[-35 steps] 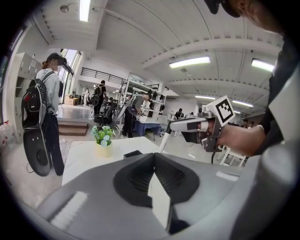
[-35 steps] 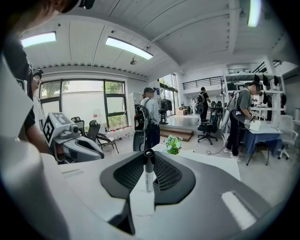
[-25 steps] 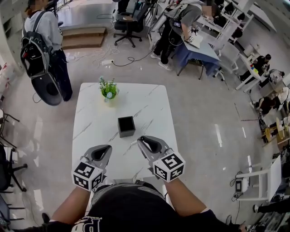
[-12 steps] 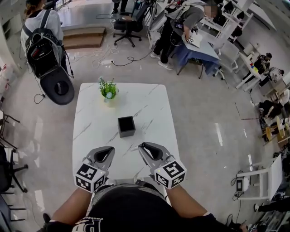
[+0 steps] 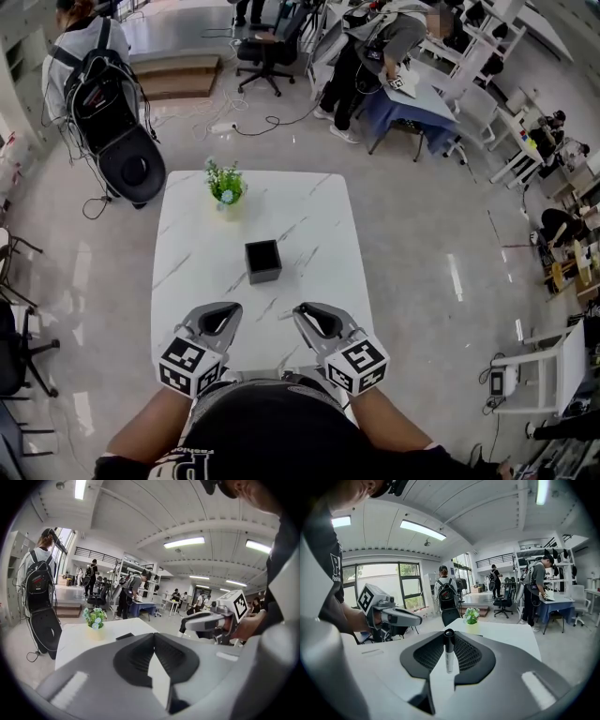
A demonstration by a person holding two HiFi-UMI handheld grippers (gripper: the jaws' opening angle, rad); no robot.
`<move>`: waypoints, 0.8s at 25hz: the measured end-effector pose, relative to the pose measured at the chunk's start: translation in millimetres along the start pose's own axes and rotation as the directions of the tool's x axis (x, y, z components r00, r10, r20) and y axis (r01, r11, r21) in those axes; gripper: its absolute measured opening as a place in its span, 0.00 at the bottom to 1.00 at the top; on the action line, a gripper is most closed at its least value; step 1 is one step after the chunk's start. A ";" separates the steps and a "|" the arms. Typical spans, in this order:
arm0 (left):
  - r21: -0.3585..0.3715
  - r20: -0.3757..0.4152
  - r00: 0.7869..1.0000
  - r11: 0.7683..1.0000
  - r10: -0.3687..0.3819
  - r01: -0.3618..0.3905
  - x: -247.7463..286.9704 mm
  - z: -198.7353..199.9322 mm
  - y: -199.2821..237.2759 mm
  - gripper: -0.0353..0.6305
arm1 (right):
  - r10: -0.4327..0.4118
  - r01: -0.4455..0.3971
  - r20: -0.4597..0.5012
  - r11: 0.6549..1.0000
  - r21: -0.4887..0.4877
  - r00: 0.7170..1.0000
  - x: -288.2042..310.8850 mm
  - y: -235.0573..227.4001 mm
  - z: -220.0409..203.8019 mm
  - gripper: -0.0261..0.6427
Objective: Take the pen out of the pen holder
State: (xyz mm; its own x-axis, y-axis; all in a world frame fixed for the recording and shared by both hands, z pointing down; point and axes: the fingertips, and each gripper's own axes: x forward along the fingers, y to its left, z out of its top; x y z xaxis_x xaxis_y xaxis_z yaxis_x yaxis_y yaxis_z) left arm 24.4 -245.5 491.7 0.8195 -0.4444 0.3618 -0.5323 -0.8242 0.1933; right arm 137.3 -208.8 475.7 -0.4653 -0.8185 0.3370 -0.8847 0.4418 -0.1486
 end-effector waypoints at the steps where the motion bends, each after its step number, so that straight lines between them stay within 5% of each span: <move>1: 0.000 -0.001 1.000 1.000 -0.001 0.001 0.4 0.0 -0.1 0.14 | -0.002 0.002 -0.004 1.000 0.002 1.000 0.8 -1.1 -1.4 0.14; 20: -0.019 -0.001 1.000 1.000 0.016 -0.016 3.7 -4.6 -0.1 0.14 | 0.033 -0.033 -0.045 0.999 -0.008 0.998 16.4 4.7 -16.7 0.14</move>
State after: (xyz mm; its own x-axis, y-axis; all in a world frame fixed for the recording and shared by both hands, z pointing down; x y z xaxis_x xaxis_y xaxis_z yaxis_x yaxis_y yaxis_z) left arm 26.5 -245.5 497.2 0.8109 -0.4571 0.3654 -0.5491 -0.8102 0.2049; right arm 126.0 -214.0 496.1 -0.4922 -0.7861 0.3738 -0.8686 0.4715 -0.1522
